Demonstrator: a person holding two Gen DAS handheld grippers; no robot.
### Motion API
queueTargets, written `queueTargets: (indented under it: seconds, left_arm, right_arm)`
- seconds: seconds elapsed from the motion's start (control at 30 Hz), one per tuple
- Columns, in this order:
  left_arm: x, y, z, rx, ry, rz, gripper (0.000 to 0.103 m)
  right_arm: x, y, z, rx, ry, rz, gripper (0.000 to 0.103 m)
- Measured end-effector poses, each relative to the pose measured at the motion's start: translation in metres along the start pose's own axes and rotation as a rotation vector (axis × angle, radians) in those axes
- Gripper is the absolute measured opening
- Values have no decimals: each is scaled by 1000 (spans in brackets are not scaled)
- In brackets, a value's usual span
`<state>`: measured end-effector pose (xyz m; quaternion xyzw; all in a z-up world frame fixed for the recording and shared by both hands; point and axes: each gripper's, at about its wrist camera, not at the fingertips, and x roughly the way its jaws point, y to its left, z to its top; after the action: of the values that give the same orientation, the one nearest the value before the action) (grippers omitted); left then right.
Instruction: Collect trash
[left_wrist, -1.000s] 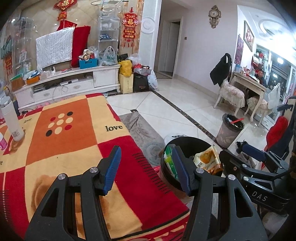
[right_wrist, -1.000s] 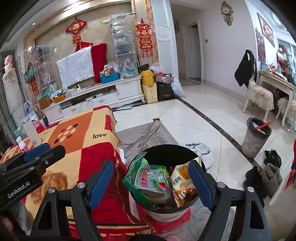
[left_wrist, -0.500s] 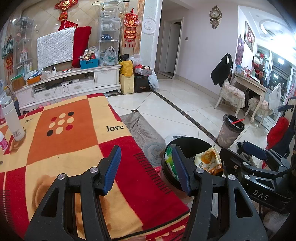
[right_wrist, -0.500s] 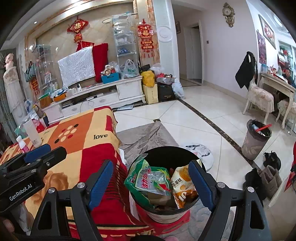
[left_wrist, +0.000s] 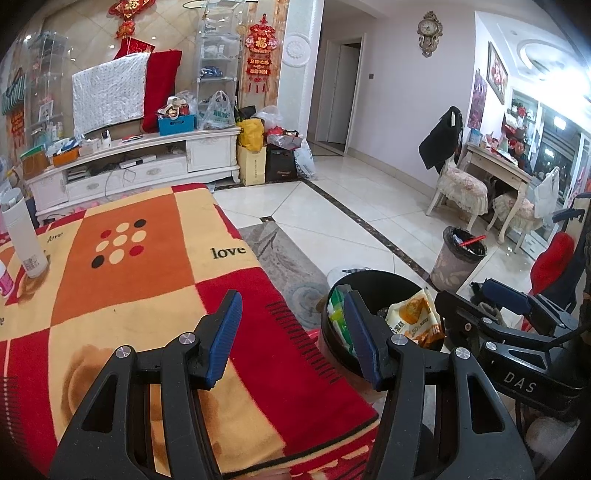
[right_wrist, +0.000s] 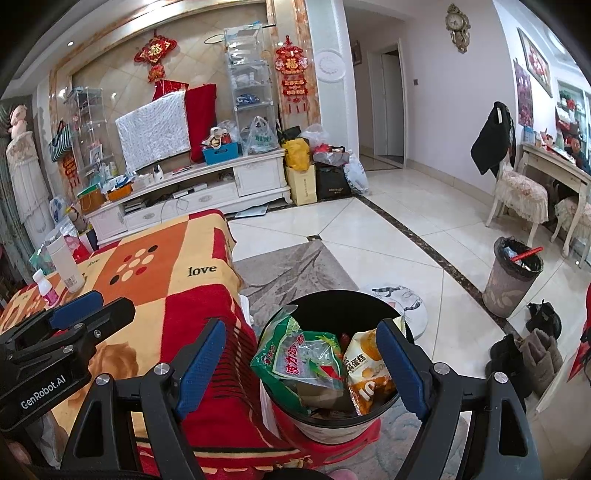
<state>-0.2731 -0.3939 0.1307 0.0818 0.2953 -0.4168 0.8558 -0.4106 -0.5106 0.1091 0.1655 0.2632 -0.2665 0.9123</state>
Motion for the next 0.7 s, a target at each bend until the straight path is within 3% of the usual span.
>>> queueTargets:
  seconds: [0.7]
  left_arm:
    - [1, 1, -5, -5, 18, -13, 56]
  right_arm:
    - [8, 1, -2, -1, 26, -1, 82]
